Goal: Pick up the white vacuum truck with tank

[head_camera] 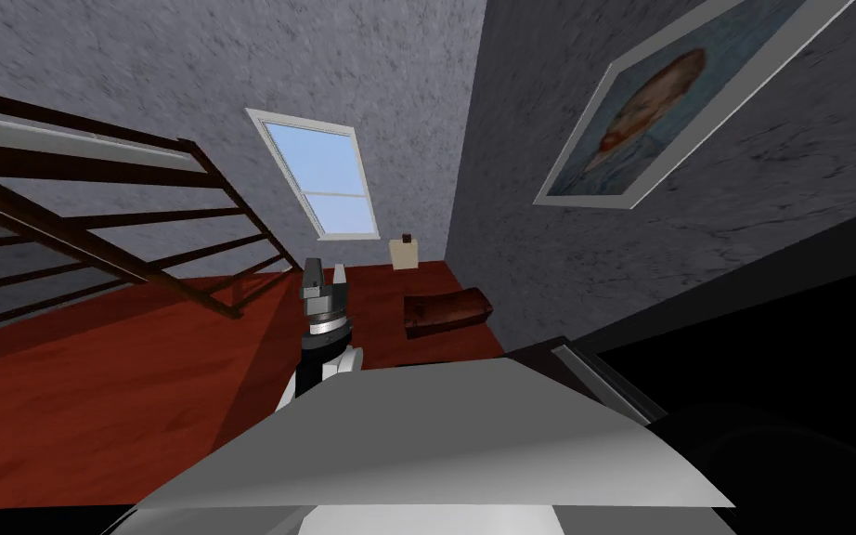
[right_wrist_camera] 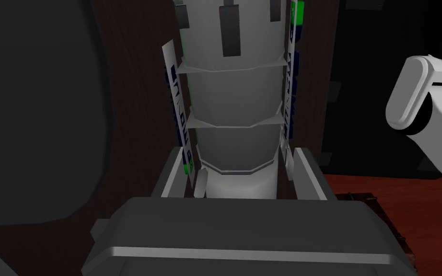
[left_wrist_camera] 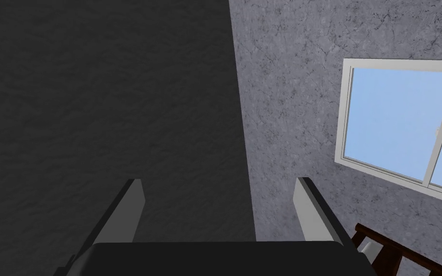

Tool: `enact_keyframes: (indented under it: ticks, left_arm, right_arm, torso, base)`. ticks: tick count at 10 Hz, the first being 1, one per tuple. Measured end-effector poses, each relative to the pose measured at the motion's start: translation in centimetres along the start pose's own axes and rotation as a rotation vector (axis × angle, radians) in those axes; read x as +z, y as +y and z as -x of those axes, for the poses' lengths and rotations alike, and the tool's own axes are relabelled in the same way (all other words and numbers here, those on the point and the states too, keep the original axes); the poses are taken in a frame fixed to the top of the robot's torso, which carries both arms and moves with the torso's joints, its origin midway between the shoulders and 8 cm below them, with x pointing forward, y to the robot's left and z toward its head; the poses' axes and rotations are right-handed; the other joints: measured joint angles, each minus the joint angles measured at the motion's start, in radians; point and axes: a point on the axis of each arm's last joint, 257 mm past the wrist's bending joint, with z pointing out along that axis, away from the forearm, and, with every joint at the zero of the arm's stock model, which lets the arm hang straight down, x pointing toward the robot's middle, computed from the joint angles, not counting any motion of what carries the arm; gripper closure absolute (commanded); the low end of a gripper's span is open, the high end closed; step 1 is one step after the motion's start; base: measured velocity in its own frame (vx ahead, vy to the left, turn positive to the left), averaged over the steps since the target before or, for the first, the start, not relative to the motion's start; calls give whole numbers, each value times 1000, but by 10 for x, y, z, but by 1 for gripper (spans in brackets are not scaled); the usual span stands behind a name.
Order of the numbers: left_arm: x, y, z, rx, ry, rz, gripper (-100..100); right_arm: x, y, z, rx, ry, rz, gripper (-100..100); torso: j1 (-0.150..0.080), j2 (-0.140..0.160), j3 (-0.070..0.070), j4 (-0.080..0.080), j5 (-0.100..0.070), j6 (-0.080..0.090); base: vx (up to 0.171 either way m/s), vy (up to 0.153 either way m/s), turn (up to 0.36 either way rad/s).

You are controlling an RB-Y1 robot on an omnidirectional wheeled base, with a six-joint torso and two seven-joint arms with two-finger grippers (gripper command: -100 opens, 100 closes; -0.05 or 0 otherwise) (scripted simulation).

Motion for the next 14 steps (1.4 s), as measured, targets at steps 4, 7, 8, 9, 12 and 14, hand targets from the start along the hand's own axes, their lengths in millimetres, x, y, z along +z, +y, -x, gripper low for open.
enact_keyframes:
  ticks: [4,7,8,9,12,14]
  left_arm:
    - [0,0,0,0,0,0,0]
    - [0,0,0,0,0,0,0]
    - [0,0,0,0,0,0,0]
    - [0,0,0,0,0,0,0]
    - [0,0,0,0,0,0,0]
    - [0,0,0,0,0,0,0]
  right_arm:
    - [-2,-21,35,-155,4,10,100]
    - [0,-26,53,-163,-20,5,100]
    - [-6,-36,59,-211,-6,4,100]
    - [-8,-45,70,-248,-3,-1,100]
    - [-17,-66,101,-357,3,-17,100]
    - [-30,-82,120,-441,14,-25,100]
  torso:
    - [0,-1,-1,-1,0,0]
    - [1,7,4,1,2,-2]
    - [0,2,1,0,3,0]
    - [2,-1,-1,-1,3,-1]
    - [4,-2,-2,-1,5,-1]
    - [7,-3,-2,-2,7,-1]
  base:
    - [114,-9,-323]
    - [19,2,-97]
    - [141,19,-430]
    - [189,47,-391]
    - [135,26,-444]
    - [101,33,-319]
